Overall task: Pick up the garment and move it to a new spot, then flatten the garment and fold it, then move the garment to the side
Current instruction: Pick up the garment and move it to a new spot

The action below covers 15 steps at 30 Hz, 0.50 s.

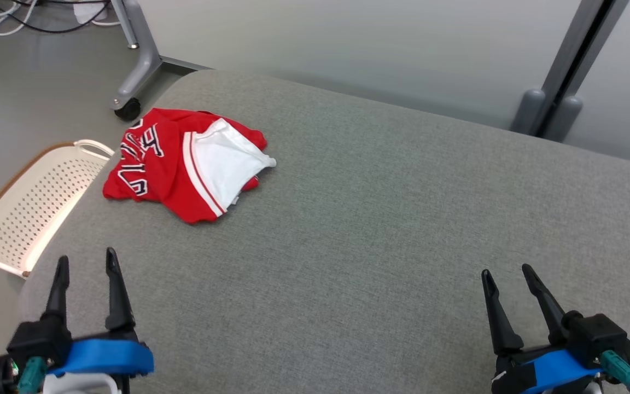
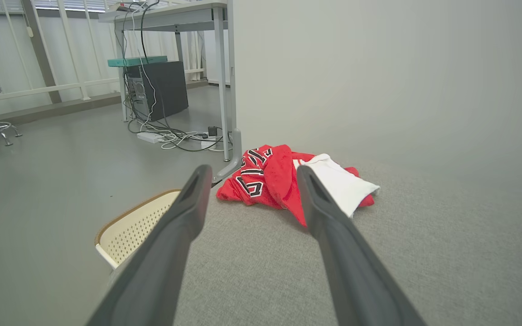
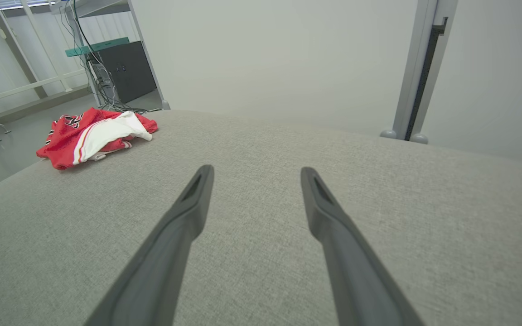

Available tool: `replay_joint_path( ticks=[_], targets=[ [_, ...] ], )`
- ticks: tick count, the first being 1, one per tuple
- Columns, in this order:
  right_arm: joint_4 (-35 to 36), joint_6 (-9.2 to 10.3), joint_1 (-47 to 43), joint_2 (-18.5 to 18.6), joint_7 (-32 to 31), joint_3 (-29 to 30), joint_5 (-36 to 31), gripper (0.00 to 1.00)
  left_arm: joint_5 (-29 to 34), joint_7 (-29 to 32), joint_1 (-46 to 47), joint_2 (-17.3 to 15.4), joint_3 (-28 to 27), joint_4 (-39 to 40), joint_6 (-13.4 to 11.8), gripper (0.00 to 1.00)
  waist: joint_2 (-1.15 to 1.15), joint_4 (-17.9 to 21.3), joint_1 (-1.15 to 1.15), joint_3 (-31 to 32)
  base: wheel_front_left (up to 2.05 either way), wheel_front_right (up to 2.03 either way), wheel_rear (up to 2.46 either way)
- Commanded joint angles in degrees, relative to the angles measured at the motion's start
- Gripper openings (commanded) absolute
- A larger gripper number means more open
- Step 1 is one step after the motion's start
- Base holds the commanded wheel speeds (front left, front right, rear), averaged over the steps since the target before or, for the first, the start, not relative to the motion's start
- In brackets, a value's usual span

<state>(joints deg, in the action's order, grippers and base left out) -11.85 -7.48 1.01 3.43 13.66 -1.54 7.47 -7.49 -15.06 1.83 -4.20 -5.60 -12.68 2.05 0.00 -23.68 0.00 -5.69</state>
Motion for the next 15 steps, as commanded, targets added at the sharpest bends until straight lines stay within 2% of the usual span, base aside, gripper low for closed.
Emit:
replay_joint_path(
  ticks=[1,6,15],
  targets=[
    [0.6,-0.03,1.0,0.6,-0.3,0.1,-0.6,1.00,0.0,-0.1,2.0,-0.4,-0.5,-0.2,-0.1,1.00,0.00,0.5,0.00,-0.5,0.00,0.00,0.00],
    [4.1,-0.03,2.5,2.0,-1.7,0.4,-1.9,1.00,-1.5,-0.1,10.2,-2.1,-2.8,-3.0,0.2,1.00,0.00,3.2,0.00,-4.3,0.00,0.00,0.00],
    [13.8,-0.03,5.0,4.1,-5.4,2.0,-4.5,1.00,-3.8,-0.1,28.0,-8.2,-7.1,-13.7,1.5,1.00,0.00,9.6,0.00,-14.7,0.00,0.00,0.00]
  ],
)
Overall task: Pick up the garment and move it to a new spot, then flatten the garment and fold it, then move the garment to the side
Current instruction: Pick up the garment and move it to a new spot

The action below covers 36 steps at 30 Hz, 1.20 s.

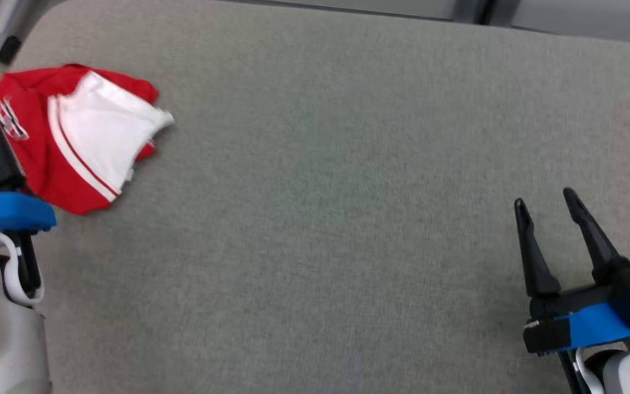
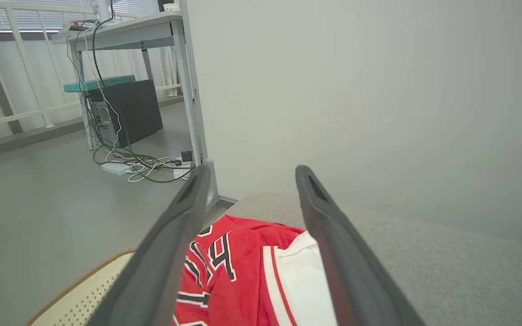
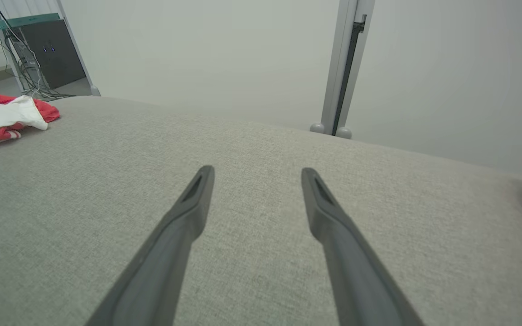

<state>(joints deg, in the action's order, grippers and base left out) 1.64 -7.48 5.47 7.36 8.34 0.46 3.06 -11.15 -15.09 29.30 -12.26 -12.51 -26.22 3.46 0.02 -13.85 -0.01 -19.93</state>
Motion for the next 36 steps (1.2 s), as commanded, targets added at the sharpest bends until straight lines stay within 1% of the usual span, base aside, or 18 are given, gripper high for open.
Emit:
replay_joint_path(
  ticks=[1,6,8,14,19,21,23,26,29,30,31,32,34,36],
  targets=[
    [1.5,-0.03,0.7,0.3,-0.5,0.2,-0.4,1.00,-0.3,-0.1,2.2,-0.9,-0.5,-1.6,0.2,1.00,-0.02,0.5,0.01,-1.7,0.00,0.00,0.00],
    [7.2,-0.03,1.3,1.0,-2.3,1.6,-1.6,1.00,-0.8,-0.1,10.0,-4.2,-1.1,-9.6,1.1,1.00,-0.02,2.6,0.01,-6.5,0.00,0.00,0.00],
    [9.3,-0.03,1.3,1.2,-3.1,2.1,-1.9,1.00,-1.7,0.1,12.5,-4.7,-1.5,-13.7,1.5,1.00,-0.02,3.1,0.01,-8.0,0.00,0.00,0.00],
    [13.5,-0.03,0.3,2.5,-5.1,2.9,-2.3,1.00,-3.7,4.1,19.0,-7.4,-0.6,-25.6,3.0,1.00,-0.02,4.0,0.01,-11.2,0.00,0.00,0.00],
    [15.3,-0.02,-0.4,3.3,-5.9,3.9,-2.1,1.00,-4.8,12.0,22.7,-8.6,1.7,-34.7,3.7,1.00,-0.02,4.1,0.01,-12.3,0.00,0.00,0.00],
    [15.6,-0.02,-0.4,3.5,-6.1,4.0,-2.0,1.00,-5.3,14.0,23.9,-8.9,2.3,-36.8,4.0,1.00,-0.02,4.1,0.01,-12.4,0.00,0.00,0.00],
    [15.9,-0.02,-0.3,3.4,-6.3,4.0,-1.9,1.00,-6.4,16.7,24.4,-8.7,2.7,-39.2,4.1,1.00,-0.02,4.1,0.01,-12.4,0.00,0.00,0.00],
    [15.8,-0.02,-0.2,3.3,-6.4,3.6,-2.0,1.00,-7.7,22.8,25.2,-8.1,3.6,-42.7,4.0,1.00,-0.02,4.0,0.01,-12.1,0.00,0.00,0.00],
    [15.5,-0.03,-0.1,3.2,-6.6,3.1,-2.1,1.00,-9.1,27.9,25.6,-7.5,5.3,-43.9,4.0,1.00,-0.02,4.0,0.01,-11.5,0.00,0.00,0.00],
    [15.4,-0.03,0.0,3.2,-6.6,3.0,-2.0,1.00,-9.7,29.3,25.7,-7.4,5.7,-44.0,4.0,0.67,-0.02,4.1,0.01,-11.3,0.00,0.00,0.00],
    [15.3,-0.02,0.0,3.2,-6.6,2.9,-2.0,1.00,-10.5,30.8,25.8,-7.2,5.9,-44.2,4.1,0.67,-0.02,4.2,0.01,-11.1,0.00,0.00,0.00],
    [15.1,-0.03,0.0,3.1,-6.6,2.7,-1.9,1.00,-11.0,32.3,25.8,-7.3,6.4,-44.3,4.1,0.00,-0.02,4.3,0.01,-10.9,0.00,0.00,0.00],
    [14.8,-0.02,0.0,3.1,-6.4,2.4,-1.5,1.00,-12.0,34.2,25.3,-8.0,7.4,-44.0,4.1,0.00,-0.02,4.7,0.01,-10.3,0.00,0.00,0.00],
    [14.4,-0.03,0.0,2.9,-6.1,2.2,-1.4,1.00,-13.0,34.8,24.7,-8.3,8.2,-43.0,4.1,0.00,-0.02,5.1,0.01,-9.7,0.00,0.00,0.00]
  ],
)
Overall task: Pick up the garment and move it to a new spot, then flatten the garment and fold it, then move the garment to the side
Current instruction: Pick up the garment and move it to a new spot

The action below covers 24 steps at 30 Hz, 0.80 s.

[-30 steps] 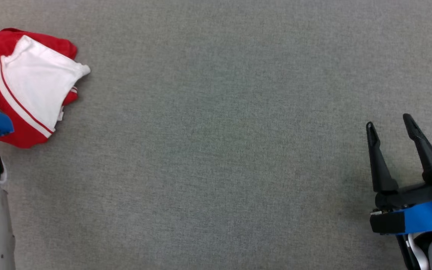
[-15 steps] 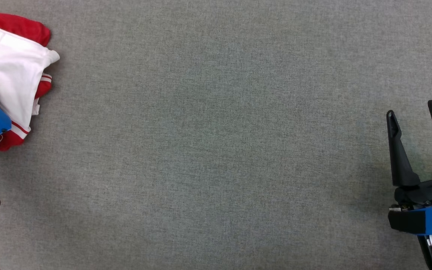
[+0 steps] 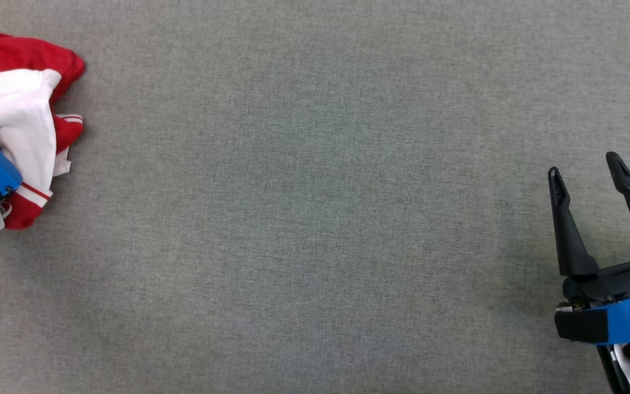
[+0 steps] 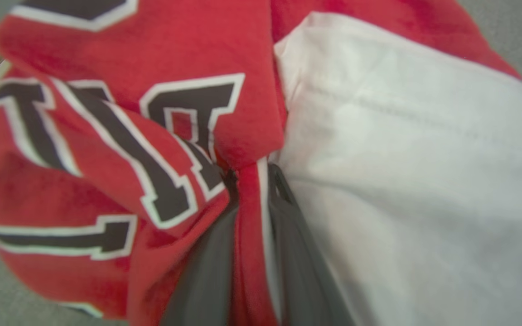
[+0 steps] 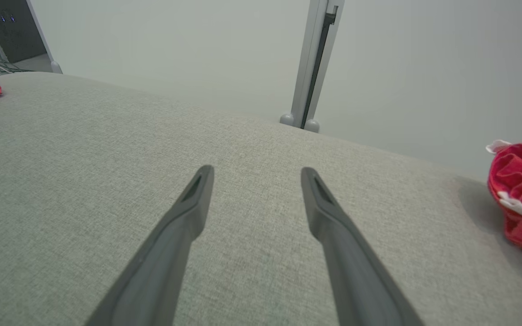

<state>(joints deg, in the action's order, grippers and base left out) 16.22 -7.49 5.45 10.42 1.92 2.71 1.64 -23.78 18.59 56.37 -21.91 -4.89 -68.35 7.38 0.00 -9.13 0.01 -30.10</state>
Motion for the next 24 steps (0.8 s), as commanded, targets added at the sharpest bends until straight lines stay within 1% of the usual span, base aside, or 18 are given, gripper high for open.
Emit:
replay_joint_path(
  ticks=[1,5,6,7,12,13,14,16,17,20,21,24],
  targets=[
    [-0.4,-0.02,0.0,-0.3,0.5,0.0,0.2,1.00,-0.9,1.0,-2.6,1.0,1.0,-0.2,0.1,0.00,0.00,0.6,-0.01,0.7,0.00,0.00,0.00],
    [-1.5,-0.01,0.0,-0.8,1.1,-0.5,0.5,1.00,-1.9,-0.5,-2.8,-0.1,2.5,2.3,0.2,0.00,0.00,1.2,-0.01,2.0,0.00,0.00,0.00],
    [-2.3,-0.01,0.0,-1.5,1.6,-0.9,0.7,1.00,-2.5,-1.9,-2.6,-1.0,3.6,4.2,0.1,0.00,0.00,1.7,-0.01,3.0,0.00,0.00,0.00],
    [-2.3,-0.01,0.0,-1.5,1.6,-0.9,0.7,1.00,-2.5,-1.9,-2.6,-1.0,3.6,4.2,0.1,0.00,0.00,1.7,-0.01,3.0,0.00,0.00,0.00],
    [-5.1,-0.01,0.4,-2.6,3.3,-1.9,1.4,1.00,-3.5,-5.2,-1.4,-2.7,8.0,9.7,0.1,0.00,0.00,3.0,-0.01,6.2,0.00,0.00,0.00],
    [-6.4,-0.01,0.6,-3.1,4.1,-2.5,1.8,1.00,-3.9,-6.5,-1.0,-3.3,10.0,11.9,0.1,0.00,0.00,3.8,-0.01,7.5,0.00,0.00,0.00],
    [-6.4,-0.01,0.6,-3.1,4.1,-2.5,1.8,1.00,-3.9,-6.5,-1.0,-3.3,10.0,11.9,0.1,0.00,0.00,3.8,-0.01,7.5,0.00,0.00,0.00],
    [-7.8,-0.01,0.6,-3.7,4.9,-3.0,2.2,1.00,-4.4,-7.8,-0.1,-4.1,12.1,14.8,0.1,0.00,0.00,4.7,-0.01,8.8,0.00,0.00,0.00],
    [-9.2,-0.02,0.5,-4.1,5.8,-3.4,2.6,1.00,-5.2,-8.6,0.7,-4.6,14.4,18.1,0.1,0.00,0.00,5.7,-0.01,10.1,0.00,0.00,0.00],
    [-11.2,-0.01,0.2,-5.0,7.1,-4.0,3.0,1.00,-6.0,-9.9,1.9,-5.4,18.0,23.6,0.1,0.00,0.00,7.4,-0.01,11.6,0.00,0.00,0.00],
    [-11.2,-0.01,0.2,-5.0,7.1,-4.0,3.0,1.00,-6.0,-9.9,1.9,-5.4,18.0,23.6,0.1,0.00,0.00,7.4,-0.01,11.6,0.00,0.00,0.00],
    [-13.1,-0.02,0.2,-5.9,8.4,-4.9,3.6,1.00,-6.6,-11.1,3.1,-6.0,21.1,29.2,0.1,0.00,0.00,9.7,-0.01,13.1,0.00,0.00,0.00]
  ],
)
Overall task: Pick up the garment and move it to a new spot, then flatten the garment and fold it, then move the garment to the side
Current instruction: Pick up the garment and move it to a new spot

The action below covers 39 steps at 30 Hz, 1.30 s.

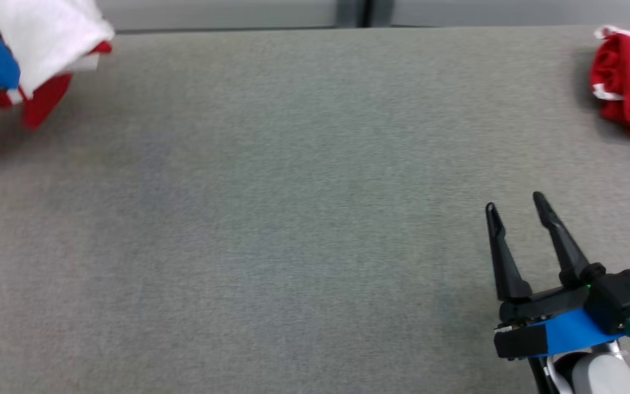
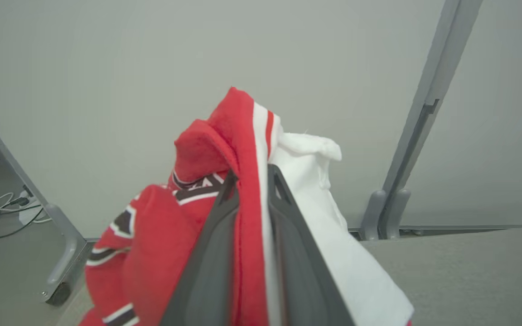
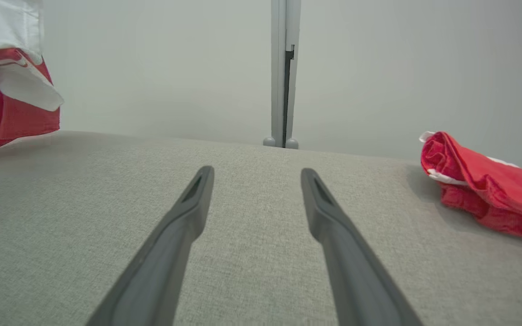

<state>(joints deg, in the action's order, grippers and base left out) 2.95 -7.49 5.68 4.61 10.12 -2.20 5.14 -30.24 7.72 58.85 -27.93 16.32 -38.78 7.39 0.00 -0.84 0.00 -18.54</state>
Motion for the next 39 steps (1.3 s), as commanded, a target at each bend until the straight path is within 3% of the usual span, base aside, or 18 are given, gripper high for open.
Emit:
replay_joint_path(
  ticks=[1,10,17,26,39],
  targets=[
    [-0.6,-0.02,0.1,-0.3,0.5,-0.4,0.2,1.00,-0.1,-0.8,1.1,-0.4,0.4,1.4,0.1,0.00,0.00,2.5,0.00,2.1,0.00,0.00,0.00],
    [-5.6,-0.01,1.3,-1.6,3.4,-3.0,2.7,1.00,1.6,-2.7,5.5,2.6,6.6,16.6,0.1,0.00,0.00,10.2,0.00,4.0,0.00,0.00,0.00],
    [-8.3,-0.02,2.7,-1.7,4.7,-5.2,6.5,1.00,1.9,-1.5,5.7,6.3,12.9,22.1,0.1,0.00,0.00,14.6,0.00,3.2,0.00,0.00,0.00],
    [-8.8,-0.02,3.0,-1.7,5.1,-5.5,7.7,1.00,-0.5,-5.1,-4.4,9.0,20.1,18.1,0.0,0.00,0.00,15.7,0.00,2.9,0.00,0.00,0.00],
    [-9.4,-0.02,1.3,-1.7,5.1,-4.9,7.5,1.00,-0.9,-12.2,-25.5,13.0,27.4,10.6,-1.4,0.00,0.00,12.5,0.00,4.1,0.00,0.00,0.00]
  ],
)
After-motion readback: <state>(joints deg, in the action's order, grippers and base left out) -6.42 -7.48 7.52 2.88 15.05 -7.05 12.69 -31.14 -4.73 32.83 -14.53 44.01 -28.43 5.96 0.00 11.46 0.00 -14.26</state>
